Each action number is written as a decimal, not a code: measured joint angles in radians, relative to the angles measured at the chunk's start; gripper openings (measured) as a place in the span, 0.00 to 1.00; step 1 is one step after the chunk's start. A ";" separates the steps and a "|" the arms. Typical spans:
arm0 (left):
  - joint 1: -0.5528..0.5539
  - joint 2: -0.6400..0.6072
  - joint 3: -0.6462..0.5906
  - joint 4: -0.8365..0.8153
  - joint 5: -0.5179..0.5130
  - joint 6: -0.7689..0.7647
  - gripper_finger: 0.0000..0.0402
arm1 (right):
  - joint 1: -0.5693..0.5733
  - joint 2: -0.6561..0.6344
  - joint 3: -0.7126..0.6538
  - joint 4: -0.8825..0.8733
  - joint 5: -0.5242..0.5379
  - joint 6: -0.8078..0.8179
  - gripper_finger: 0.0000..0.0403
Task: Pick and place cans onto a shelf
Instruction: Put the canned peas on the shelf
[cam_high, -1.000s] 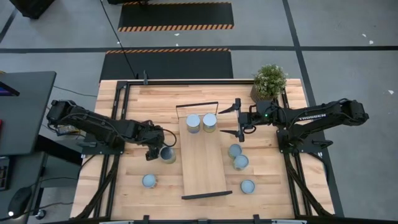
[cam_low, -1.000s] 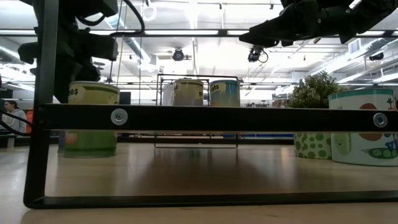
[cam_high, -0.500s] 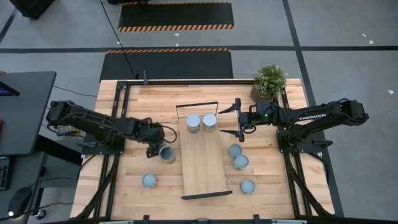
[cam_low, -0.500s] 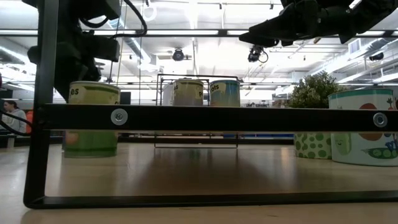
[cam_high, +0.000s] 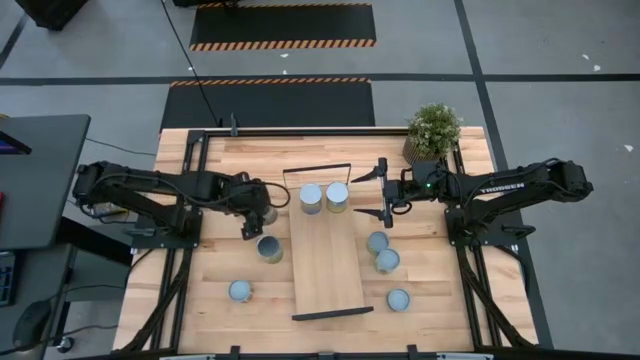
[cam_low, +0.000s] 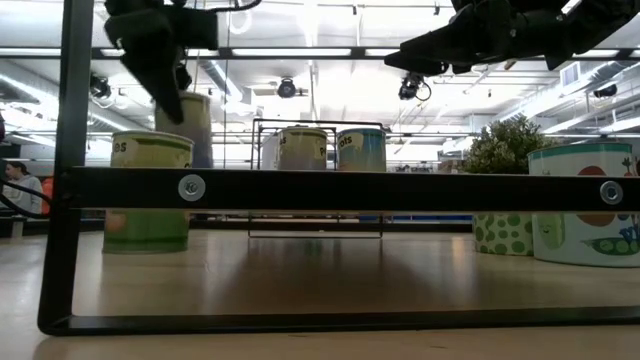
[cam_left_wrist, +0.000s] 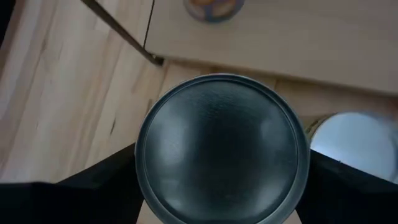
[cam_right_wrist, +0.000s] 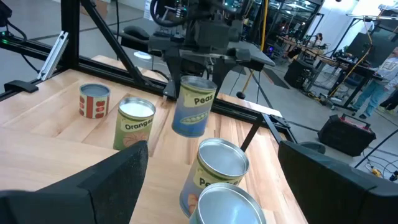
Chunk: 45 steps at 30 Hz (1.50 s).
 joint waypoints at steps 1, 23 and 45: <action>0.000 0.000 0.006 0.006 0.000 0.000 0.80 | 0.000 0.000 0.000 0.000 0.000 0.000 0.91; -0.074 0.094 0.039 0.349 0.162 -0.080 0.80 | 0.000 0.000 0.000 0.002 0.000 -0.002 0.91; -0.144 0.523 0.410 0.103 0.134 0.259 0.80 | -0.001 0.000 0.000 -0.016 0.000 0.000 0.91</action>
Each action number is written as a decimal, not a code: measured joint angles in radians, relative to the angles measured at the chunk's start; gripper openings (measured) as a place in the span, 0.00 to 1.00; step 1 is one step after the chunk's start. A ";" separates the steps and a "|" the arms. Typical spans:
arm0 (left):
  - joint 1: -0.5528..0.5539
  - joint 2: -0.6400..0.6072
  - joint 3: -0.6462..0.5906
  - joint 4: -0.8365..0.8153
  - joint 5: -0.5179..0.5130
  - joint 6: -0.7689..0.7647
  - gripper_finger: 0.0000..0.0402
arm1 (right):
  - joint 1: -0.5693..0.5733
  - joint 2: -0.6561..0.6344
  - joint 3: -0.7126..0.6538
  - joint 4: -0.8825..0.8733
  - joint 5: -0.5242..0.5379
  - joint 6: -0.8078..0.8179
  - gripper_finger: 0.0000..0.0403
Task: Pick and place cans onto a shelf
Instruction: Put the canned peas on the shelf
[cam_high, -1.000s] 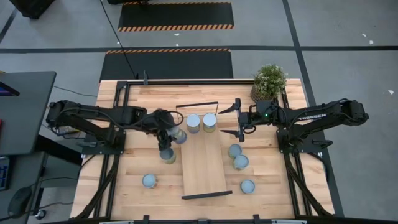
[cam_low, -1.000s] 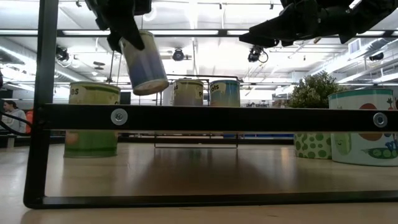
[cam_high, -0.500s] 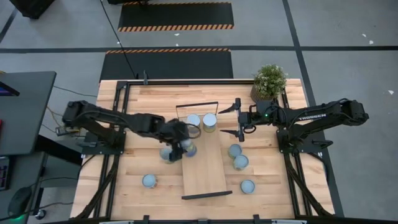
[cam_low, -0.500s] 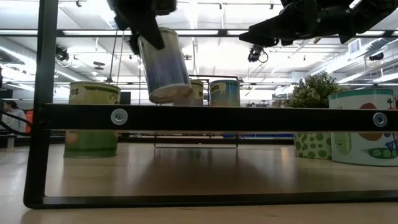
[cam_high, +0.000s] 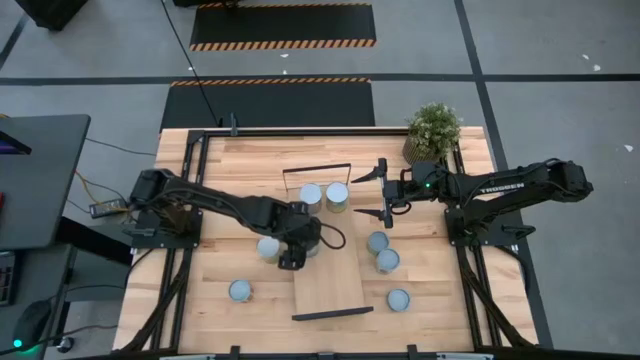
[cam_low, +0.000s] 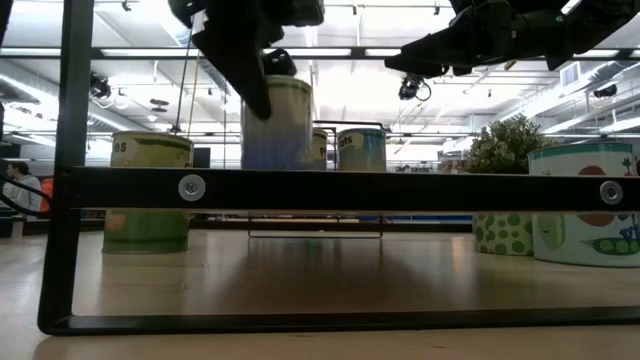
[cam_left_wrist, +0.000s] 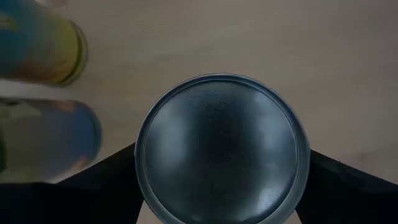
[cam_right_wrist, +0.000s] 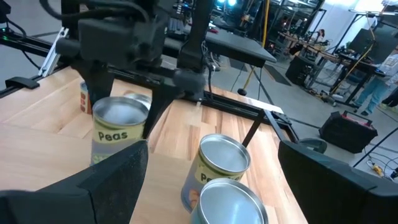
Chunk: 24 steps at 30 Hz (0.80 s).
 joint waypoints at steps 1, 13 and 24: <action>-0.004 0.007 0.000 -0.001 0.000 0.007 0.80 | 0.000 0.000 0.000 0.000 0.000 0.000 0.91; -0.026 0.015 0.000 0.016 -0.076 0.064 0.88 | 0.000 0.000 0.000 0.000 0.000 0.000 0.91; -0.026 0.015 0.000 0.019 -0.074 0.039 0.89 | 0.000 0.000 0.000 -0.002 0.000 0.001 0.91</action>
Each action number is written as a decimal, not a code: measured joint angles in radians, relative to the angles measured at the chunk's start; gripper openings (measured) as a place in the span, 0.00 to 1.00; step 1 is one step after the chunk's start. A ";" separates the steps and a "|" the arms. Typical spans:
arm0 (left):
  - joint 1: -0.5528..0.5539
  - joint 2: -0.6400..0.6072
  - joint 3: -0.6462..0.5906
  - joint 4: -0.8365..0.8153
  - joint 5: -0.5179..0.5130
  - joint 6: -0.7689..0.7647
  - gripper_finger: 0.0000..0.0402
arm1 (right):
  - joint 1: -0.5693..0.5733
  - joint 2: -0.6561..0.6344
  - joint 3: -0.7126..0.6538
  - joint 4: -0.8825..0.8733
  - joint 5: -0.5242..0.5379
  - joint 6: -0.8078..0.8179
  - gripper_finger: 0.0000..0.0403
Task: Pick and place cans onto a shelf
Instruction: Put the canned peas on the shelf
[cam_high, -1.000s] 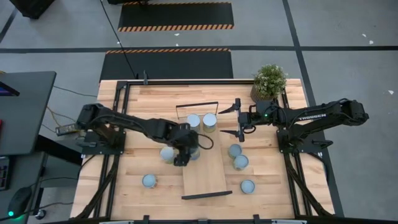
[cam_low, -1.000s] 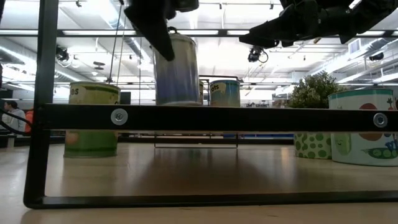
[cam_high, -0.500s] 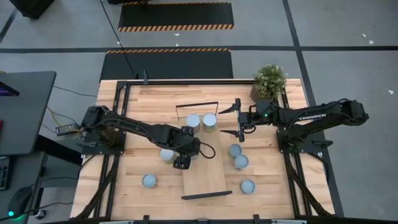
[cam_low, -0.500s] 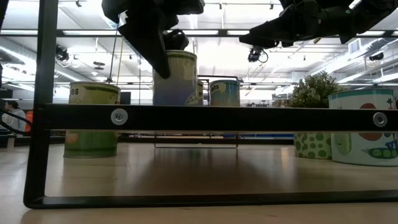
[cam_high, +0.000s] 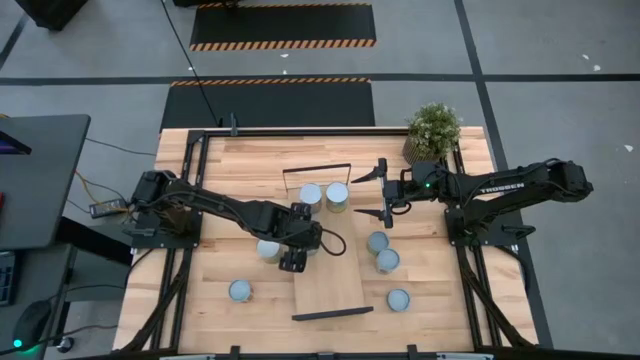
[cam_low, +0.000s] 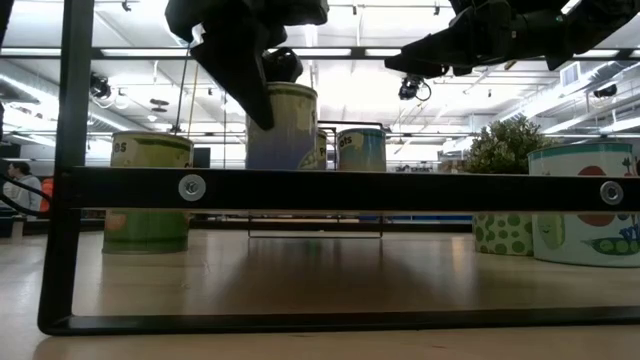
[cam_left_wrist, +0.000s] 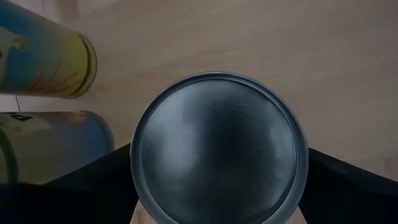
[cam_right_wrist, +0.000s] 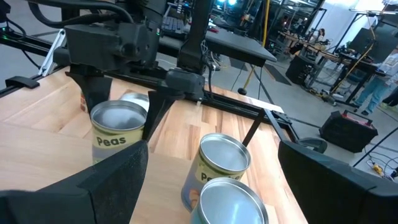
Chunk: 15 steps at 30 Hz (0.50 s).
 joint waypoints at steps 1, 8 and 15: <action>0.000 0.000 0.000 0.000 -0.006 0.000 0.89 | 0.000 0.000 0.000 0.000 0.000 0.000 0.91; 0.000 0.000 -0.001 0.017 -0.016 0.060 0.89 | 0.000 0.000 0.000 -0.003 0.000 0.000 0.91; 0.000 0.000 -0.001 0.021 -0.080 0.011 0.89 | 0.000 0.000 0.000 -0.006 0.000 0.000 0.91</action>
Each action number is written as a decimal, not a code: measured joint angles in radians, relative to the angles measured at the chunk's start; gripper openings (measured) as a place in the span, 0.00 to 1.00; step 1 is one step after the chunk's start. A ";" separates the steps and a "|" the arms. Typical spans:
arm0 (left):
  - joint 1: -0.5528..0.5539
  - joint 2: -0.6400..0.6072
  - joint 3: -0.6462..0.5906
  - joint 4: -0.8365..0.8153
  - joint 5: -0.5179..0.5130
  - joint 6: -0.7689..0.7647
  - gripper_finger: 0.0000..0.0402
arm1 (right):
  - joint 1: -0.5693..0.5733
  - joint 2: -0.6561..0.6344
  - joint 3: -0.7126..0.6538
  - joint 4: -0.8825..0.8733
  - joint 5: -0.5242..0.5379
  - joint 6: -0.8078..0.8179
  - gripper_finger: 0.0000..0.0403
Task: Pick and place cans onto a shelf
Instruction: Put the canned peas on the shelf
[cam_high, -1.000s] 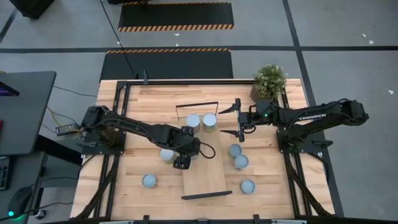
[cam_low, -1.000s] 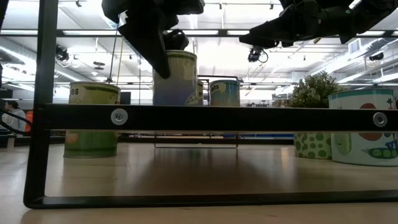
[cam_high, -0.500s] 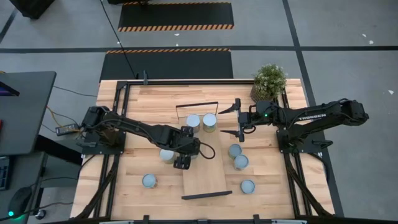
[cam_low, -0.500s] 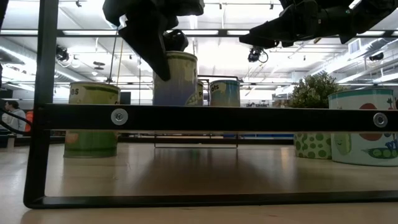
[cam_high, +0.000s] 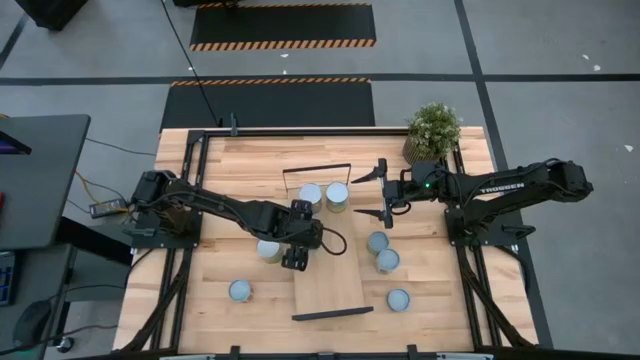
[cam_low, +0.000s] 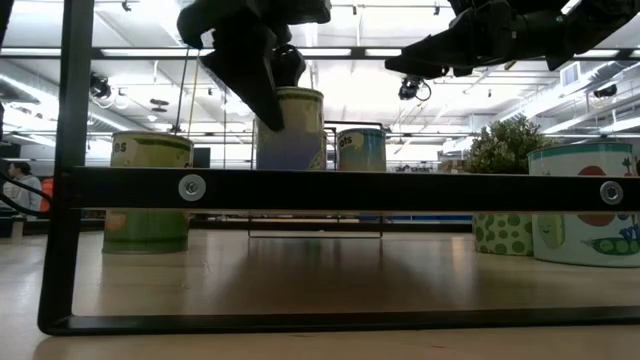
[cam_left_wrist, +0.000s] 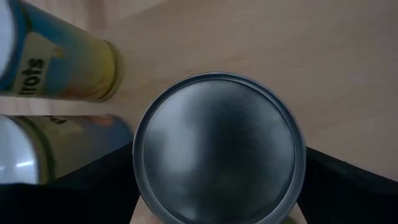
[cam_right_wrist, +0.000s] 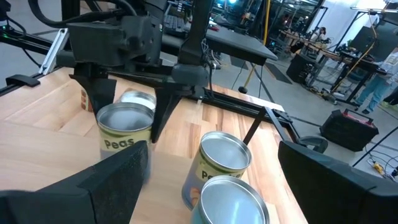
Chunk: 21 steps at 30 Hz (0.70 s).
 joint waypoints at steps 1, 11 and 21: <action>0.000 0.000 0.000 0.000 -0.009 0.000 0.89 | 0.000 0.000 0.000 0.000 0.000 0.000 0.91; -0.005 0.000 0.000 0.040 -0.013 0.073 0.89 | 0.000 0.000 0.000 0.000 0.000 0.000 0.91; -0.005 0.000 0.000 0.035 -0.014 0.015 0.89 | 0.000 0.000 0.000 0.001 0.000 0.000 0.91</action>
